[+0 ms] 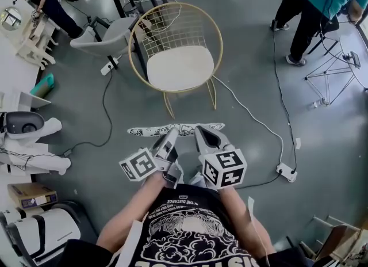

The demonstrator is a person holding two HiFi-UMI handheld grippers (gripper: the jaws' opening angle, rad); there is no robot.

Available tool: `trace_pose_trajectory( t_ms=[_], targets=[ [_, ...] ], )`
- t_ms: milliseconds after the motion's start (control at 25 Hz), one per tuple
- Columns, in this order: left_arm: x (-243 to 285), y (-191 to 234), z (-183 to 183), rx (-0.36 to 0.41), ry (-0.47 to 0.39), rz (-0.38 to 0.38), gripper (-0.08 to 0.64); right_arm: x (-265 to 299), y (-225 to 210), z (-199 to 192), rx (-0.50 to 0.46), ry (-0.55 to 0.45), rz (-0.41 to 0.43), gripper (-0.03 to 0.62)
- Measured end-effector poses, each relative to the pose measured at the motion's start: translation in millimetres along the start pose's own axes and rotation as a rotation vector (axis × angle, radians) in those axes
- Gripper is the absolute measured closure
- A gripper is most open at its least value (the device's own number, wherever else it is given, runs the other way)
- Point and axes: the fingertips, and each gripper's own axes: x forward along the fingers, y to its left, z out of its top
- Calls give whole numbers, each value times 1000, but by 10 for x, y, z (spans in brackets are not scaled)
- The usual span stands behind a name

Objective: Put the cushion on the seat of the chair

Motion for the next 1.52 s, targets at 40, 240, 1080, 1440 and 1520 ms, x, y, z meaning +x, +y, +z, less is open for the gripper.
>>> trace_pose_trajectory(
  t_ms=[40,240,1080,1440,1520],
  targets=[
    [23,-7,6,-2,0,-1,545,4,-29,6,4,1,-1,592],
    [136,70,68,-14,-7,3,545,113,-103,-11,0,19,2,592],
    [1294,316,940,-89,97,-81,545,1206,-573,693,0,62,-92,592],
    [1662,449,1408,-117,137,-127,545,1676,-627,940,-4,80,-148,592],
    [1745,491,1524,-111,142,-135,545,1792,-602,986,-9,87,-153,592]
  ],
)
